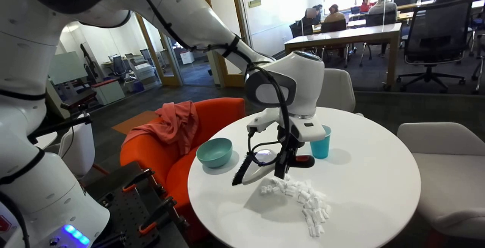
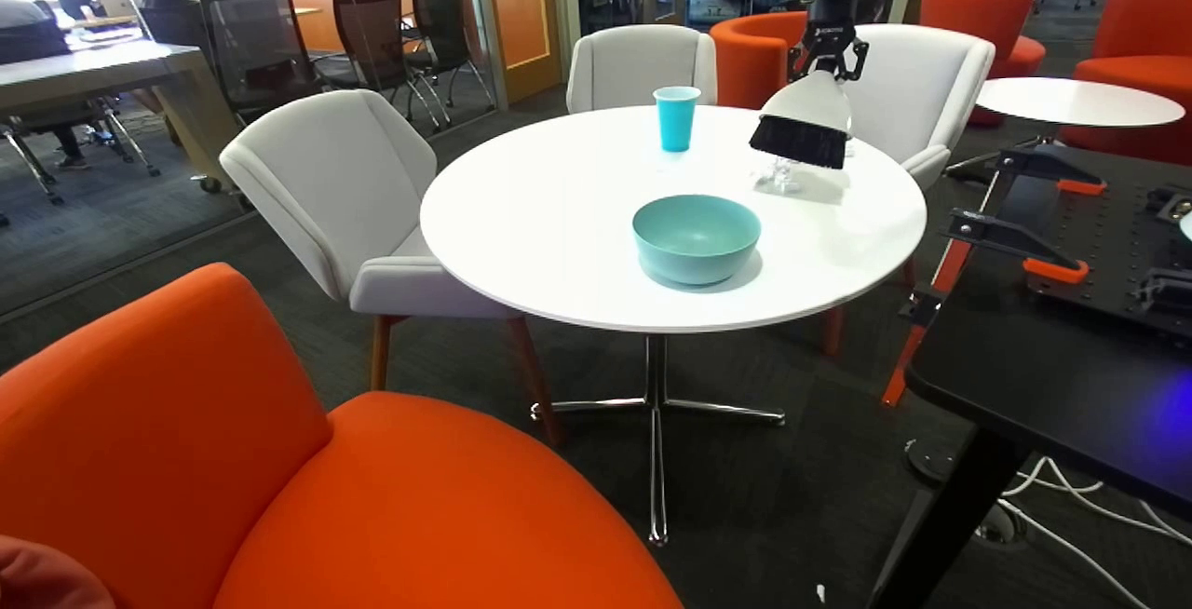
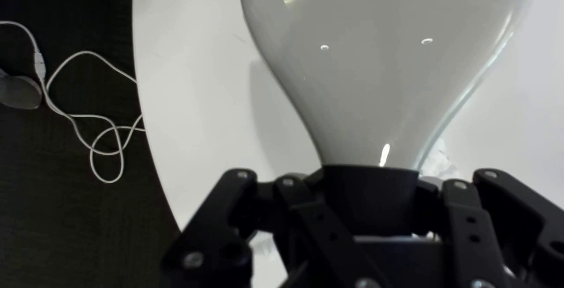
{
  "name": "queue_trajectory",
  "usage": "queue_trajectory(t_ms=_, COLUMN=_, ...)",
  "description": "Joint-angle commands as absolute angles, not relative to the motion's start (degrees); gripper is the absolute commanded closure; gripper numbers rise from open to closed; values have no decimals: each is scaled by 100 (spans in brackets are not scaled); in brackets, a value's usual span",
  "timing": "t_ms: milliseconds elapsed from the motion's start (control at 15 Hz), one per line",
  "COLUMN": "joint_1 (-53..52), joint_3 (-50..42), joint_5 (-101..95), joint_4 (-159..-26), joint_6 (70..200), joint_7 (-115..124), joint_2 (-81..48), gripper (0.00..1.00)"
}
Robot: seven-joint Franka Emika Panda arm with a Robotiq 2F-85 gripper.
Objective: Move the broom to the right
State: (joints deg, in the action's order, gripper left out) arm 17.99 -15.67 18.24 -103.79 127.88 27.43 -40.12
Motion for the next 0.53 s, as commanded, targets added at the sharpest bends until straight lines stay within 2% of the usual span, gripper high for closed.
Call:
queue_trajectory(t_ms=0, joint_1=2038, joint_3=-1556, joint_5=2196, joint_4=-9656, joint_6=12498, joint_7=3112, joint_2=-4385, gripper=100)
queue_trajectory(t_ms=467, joint_1=2719, joint_3=-1549, joint_5=2737, joint_4=-7586, joint_6=11978, joint_7=4432, joint_2=-5509, gripper=100)
